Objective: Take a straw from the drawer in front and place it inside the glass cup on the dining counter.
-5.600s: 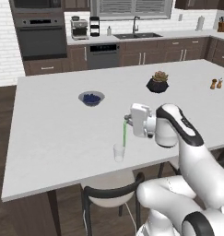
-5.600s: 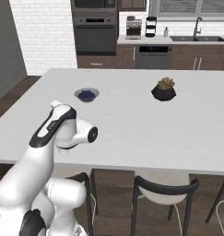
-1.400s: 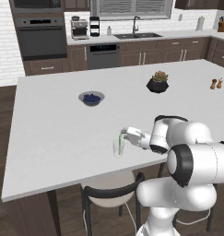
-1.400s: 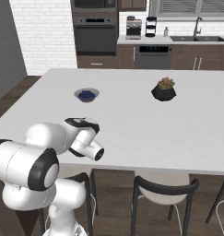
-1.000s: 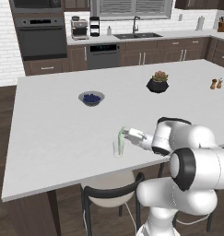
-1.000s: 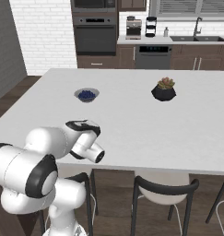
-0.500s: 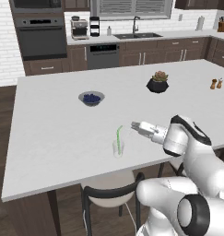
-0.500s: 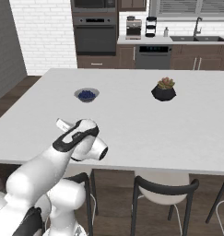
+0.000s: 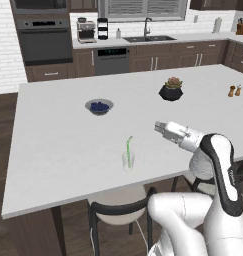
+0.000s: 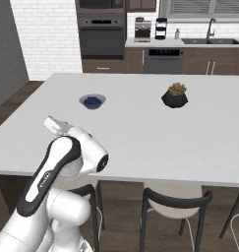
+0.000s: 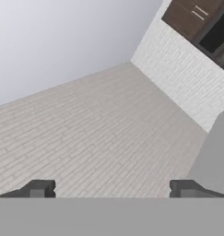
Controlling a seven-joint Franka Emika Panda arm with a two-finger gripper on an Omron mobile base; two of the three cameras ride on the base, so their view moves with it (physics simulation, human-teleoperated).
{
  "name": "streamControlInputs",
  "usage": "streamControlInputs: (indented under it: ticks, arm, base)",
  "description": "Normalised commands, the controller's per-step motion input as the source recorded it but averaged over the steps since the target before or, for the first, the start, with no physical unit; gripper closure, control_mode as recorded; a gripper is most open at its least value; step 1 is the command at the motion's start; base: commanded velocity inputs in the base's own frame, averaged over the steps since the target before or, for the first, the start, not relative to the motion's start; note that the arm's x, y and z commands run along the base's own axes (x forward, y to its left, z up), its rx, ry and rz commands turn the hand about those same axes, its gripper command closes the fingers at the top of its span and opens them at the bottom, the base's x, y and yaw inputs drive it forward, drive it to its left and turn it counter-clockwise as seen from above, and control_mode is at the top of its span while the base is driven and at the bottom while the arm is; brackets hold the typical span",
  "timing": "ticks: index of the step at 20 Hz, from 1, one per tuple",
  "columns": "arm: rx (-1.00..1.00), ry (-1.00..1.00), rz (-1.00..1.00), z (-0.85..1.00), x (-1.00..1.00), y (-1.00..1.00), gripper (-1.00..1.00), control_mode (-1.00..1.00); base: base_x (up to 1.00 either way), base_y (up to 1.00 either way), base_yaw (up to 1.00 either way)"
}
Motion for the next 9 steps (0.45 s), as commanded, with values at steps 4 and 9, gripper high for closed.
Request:
streamControlInputs:
  ticks: [4,9]
  arm:
    - [-0.11,0.18,-0.18,0.99,-0.93,0.03,-1.00,-1.00]
    - [-0.28,0.35,-0.22,0.62,-0.72,0.12,-1.00,-1.00]
  base:
    - [0.00,0.00,0.00]
    - [0.00,0.00,0.00]
